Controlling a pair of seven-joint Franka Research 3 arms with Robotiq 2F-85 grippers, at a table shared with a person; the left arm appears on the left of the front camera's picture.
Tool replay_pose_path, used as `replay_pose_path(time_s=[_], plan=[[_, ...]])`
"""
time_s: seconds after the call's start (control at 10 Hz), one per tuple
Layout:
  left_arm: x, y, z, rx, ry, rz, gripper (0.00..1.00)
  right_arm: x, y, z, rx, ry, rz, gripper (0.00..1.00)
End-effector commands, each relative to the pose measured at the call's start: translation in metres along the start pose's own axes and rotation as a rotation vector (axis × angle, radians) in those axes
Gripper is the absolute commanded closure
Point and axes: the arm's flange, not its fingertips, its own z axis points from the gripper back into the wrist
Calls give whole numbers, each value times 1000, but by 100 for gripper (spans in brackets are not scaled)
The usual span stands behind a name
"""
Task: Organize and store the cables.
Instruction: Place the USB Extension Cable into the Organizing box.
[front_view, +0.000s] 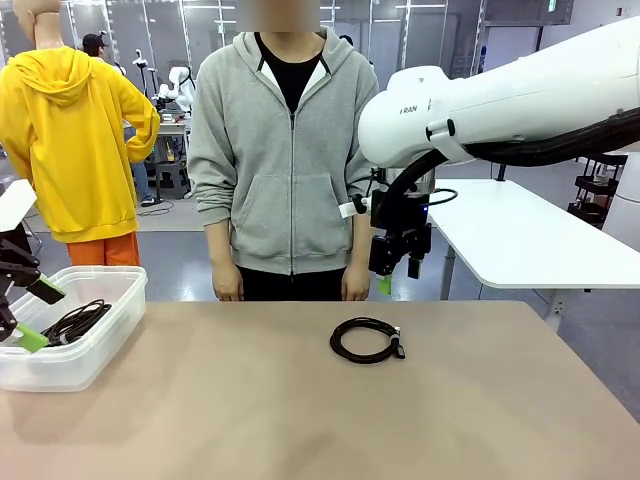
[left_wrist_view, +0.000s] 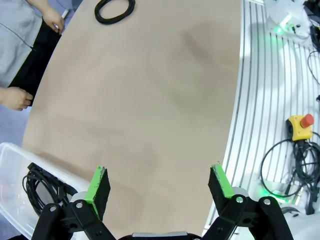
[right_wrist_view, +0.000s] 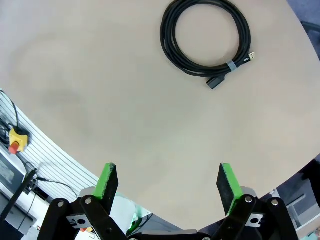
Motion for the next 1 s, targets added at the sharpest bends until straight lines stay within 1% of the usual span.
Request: replay_pose_path(time_s=[0.0, 0.1, 0.5, 0.6, 0.7, 0.8, 0.9], plan=[[2, 3, -1, 15, 7, -4, 0, 3, 8, 3, 28, -29, -40, 0], [2, 3, -1, 15, 7, -4, 0, 3, 8, 2, 27, -51, -46, 0], [2, 3, -1, 15, 7, -4, 0, 5, 1, 6, 16, -47, -60, 0], [2, 3, -1, 15, 7, -4, 0, 7, -7, 4, 17, -40, -90, 0], [2, 3, -1, 15, 7, -4, 0, 9, -18, -4, 14, -31, -154, 0], [2, 3, -1, 15, 7, -4, 0, 9, -29, -15, 32, -51, -194, 0], [2, 3, -1, 15, 7, -4, 0, 11, -42, -31, 33, -91, -261, 0]])
